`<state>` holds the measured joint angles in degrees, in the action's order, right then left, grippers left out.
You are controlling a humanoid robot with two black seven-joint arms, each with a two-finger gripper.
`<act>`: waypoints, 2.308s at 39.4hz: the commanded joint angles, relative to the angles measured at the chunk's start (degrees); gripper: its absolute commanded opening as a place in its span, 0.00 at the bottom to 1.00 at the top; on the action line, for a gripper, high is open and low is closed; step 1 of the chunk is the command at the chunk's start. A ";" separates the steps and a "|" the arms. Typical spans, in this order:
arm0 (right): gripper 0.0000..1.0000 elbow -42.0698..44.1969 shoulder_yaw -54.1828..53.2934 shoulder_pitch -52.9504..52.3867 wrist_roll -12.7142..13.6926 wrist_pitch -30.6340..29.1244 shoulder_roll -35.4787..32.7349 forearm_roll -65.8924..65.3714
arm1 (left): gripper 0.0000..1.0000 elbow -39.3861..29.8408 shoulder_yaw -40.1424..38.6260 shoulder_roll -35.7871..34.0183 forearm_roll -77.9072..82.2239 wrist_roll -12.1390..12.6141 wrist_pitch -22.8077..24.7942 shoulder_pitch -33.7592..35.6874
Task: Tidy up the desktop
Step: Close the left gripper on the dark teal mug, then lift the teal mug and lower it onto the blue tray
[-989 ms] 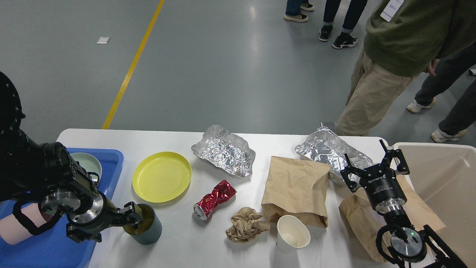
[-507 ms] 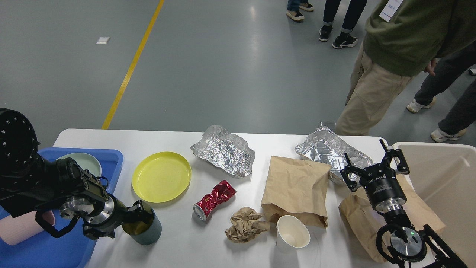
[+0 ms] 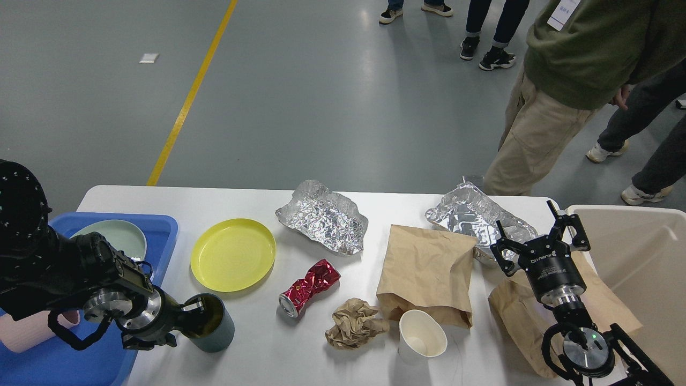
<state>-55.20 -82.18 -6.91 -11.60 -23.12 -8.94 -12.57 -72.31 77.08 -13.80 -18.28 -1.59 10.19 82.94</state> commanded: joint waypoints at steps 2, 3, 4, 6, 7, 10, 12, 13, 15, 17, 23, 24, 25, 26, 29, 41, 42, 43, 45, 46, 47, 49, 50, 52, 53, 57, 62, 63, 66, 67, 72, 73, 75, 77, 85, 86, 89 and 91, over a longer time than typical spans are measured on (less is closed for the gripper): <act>1.00 0.00 0.00 0.06 0.00 0.00 0.06 0.00 | 0.06 -0.55 0.00 -0.27 0.00 0.00 0.53 0.11; 1.00 0.00 0.00 -0.03 0.00 0.00 0.06 0.00 | 0.00 -0.72 -0.09 -0.18 0.00 0.00 0.53 0.03; 1.00 0.00 0.00 0.06 0.00 0.00 0.06 0.00 | 0.00 -0.73 -0.09 -0.18 -0.09 0.00 0.53 0.11; 1.00 0.00 0.00 -0.03 0.00 0.00 -0.03 0.00 | 0.00 -0.73 -0.35 -0.27 -0.97 -0.08 0.27 0.03; 1.00 0.00 0.00 -0.03 0.00 0.00 -0.03 0.00 | 0.00 -0.73 -0.26 -0.27 -1.32 -0.08 0.09 0.03; 1.00 0.00 0.00 -0.03 0.00 0.00 -0.03 0.00 | 0.00 -0.72 -0.26 -0.18 -1.76 -0.08 -0.08 0.03; 1.00 0.00 0.00 -0.03 0.00 0.00 -0.03 0.00 | 0.00 -0.72 -0.26 -0.27 -1.76 -0.08 -0.08 0.03; 1.00 0.00 0.00 -0.03 0.00 0.00 -0.03 0.00 | 0.00 -0.64 -0.26 -0.27 -1.67 -0.08 -0.08 0.03; 1.00 0.00 0.00 -0.03 0.00 0.00 -0.03 0.00 | 0.00 -0.73 -0.26 -0.27 -1.76 -0.08 -0.08 0.11; 1.00 0.00 0.00 0.06 0.00 0.00 0.06 0.00 | 0.00 -0.81 -0.26 -0.35 -1.67 -0.08 0.09 0.20; 1.00 0.00 0.00 -0.03 0.00 0.00 0.06 0.00 | 0.00 -5.28 0.96 -2.20 -1.50 -0.08 0.88 4.85; 1.00 0.00 0.00 -0.03 0.00 0.00 0.06 0.00 | 0.00 -7.99 2.45 -2.90 -1.32 0.09 1.23 7.99; 1.00 0.00 0.00 -0.03 0.00 0.00 0.06 0.00 | 0.00 -9.50 3.25 -2.90 -1.23 0.09 1.41 9.85; 1.00 0.00 0.00 -0.03 0.00 0.00 0.06 0.00 | 0.00 -10.99 3.95 -2.73 -1.23 0.27 1.50 11.78; 1.00 0.00 0.00 -0.03 0.00 0.00 0.06 0.00 | 0.00 -18.11 6.24 -2.73 -1.15 0.27 1.59 21.01; 1.00 0.00 0.00 0.06 0.00 0.00 0.06 0.00 | 0.00 -28.67 11.95 1.22 -1.15 2.99 24.95 56.70; 1.00 0.00 0.00 0.06 0.00 0.00 -0.03 0.00 | 0.00 -28.67 12.13 1.49 -1.15 2.99 26.27 58.02; 1.00 0.00 0.00 -0.03 0.00 0.00 0.06 0.00 | 0.00 -28.67 12.39 1.84 -1.15 2.99 27.41 59.16; 1.00 0.00 0.00 0.06 0.00 0.00 -0.03 0.00 | 0.00 -28.67 13.18 2.80 -1.15 2.99 29.43 61.36; 1.00 0.00 0.00 0.06 0.00 0.00 0.06 0.00 | 0.00 -28.67 13.45 2.98 -1.06 2.99 29.79 61.72; 1.00 0.00 0.00 0.06 0.00 0.00 -0.03 0.00 | 0.00 -28.67 13.88 3.07 -1.06 2.99 30.32 62.33; 1.00 0.00 0.00 -0.03 0.00 0.00 -0.03 0.00 | 0.00 -28.67 14.24 3.07 -1.06 2.99 30.68 62.43; 1.00 0.00 0.00 0.06 0.00 0.00 0.06 0.00 | 0.00 -28.67 14.41 3.07 -1.06 2.99 30.68 62.43; 1.00 0.00 0.00 -0.03 0.00 0.00 -0.03 0.00 | 0.00 -28.59 15.03 2.99 -1.06 2.99 30.59 62.25; 1.00 0.00 0.00 0.06 0.00 0.00 0.06 0.00 | 0.00 -28.59 15.38 2.81 -0.97 2.99 30.50 62.16; 1.00 0.00 0.00 0.06 0.00 0.00 -0.03 0.00 | 0.00 -27.98 17.31 0.27 1.48 3.08 29.45 59.36; 1.00 0.00 0.00 -0.03 0.00 0.00 -0.03 0.00 | 0.00 -27.00 17.14 -7.54 9.20 2.91 21.75 50.94; 1.00 0.00 0.00 0.06 0.00 0.00 -0.03 0.00 | 0.00 -27.00 17.40 -10.52 11.14 2.82 18.41 48.39; 1.00 0.00 0.00 0.06 0.00 0.00 0.06 0.00 | 0.00 -26.31 17.49 -15.02 14.40 2.82 14.34 43.90; 1.00 0.00 0.00 0.06 0.00 0.00 -0.03 0.00 | 0.00 -25.61 17.49 -16.60 15.80 2.73 13.89 42.23; 1.00 0.00 0.00 -0.03 0.00 0.00 -0.03 0.00 | 0.00 -21.04 16.70 -22.49 22.84 1.94 12.75 35.28; 1.00 0.00 0.00 0.06 0.00 0.00 -0.03 0.00 | 0.00 -20.07 16.53 -23.55 23.72 1.68 12.66 33.88; 1.00 0.00 0.00 -0.03 0.00 0.00 0.06 0.00 | 0.00 -17.79 15.48 -26.01 25.04 0.80 12.40 30.72; 1.00 0.00 0.00 -0.03 0.00 0.00 -0.03 0.00 | 0.00 -14.55 12.15 -29.42 26.27 0.01 11.52 25.46; 1.00 0.00 0.00 0.06 0.00 0.00 -0.03 0.00 | 0.00 -4.34 1.15 -35.07 30.67 0.36 7.66 7.60; 1.00 0.00 0.00 0.06 0.00 0.00 -0.03 0.00 | 0.00 -3.37 0.10 -35.16 30.67 0.36 7.13 5.76; 1.00 0.00 0.00 0.06 0.00 0.00 0.06 0.00 | 0.00 0.32 -6.13 -34.90 30.67 0.36 5.19 -2.67; 1.00 0.00 0.00 -0.03 0.00 0.00 -0.03 0.00 | 0.00 1.55 -8.60 -35.07 30.67 0.44 5.10 -5.32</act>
<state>-55.20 -82.18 -6.88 -11.60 -23.11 -8.92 -12.57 -73.50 73.71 -48.73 12.32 -1.25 16.15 84.00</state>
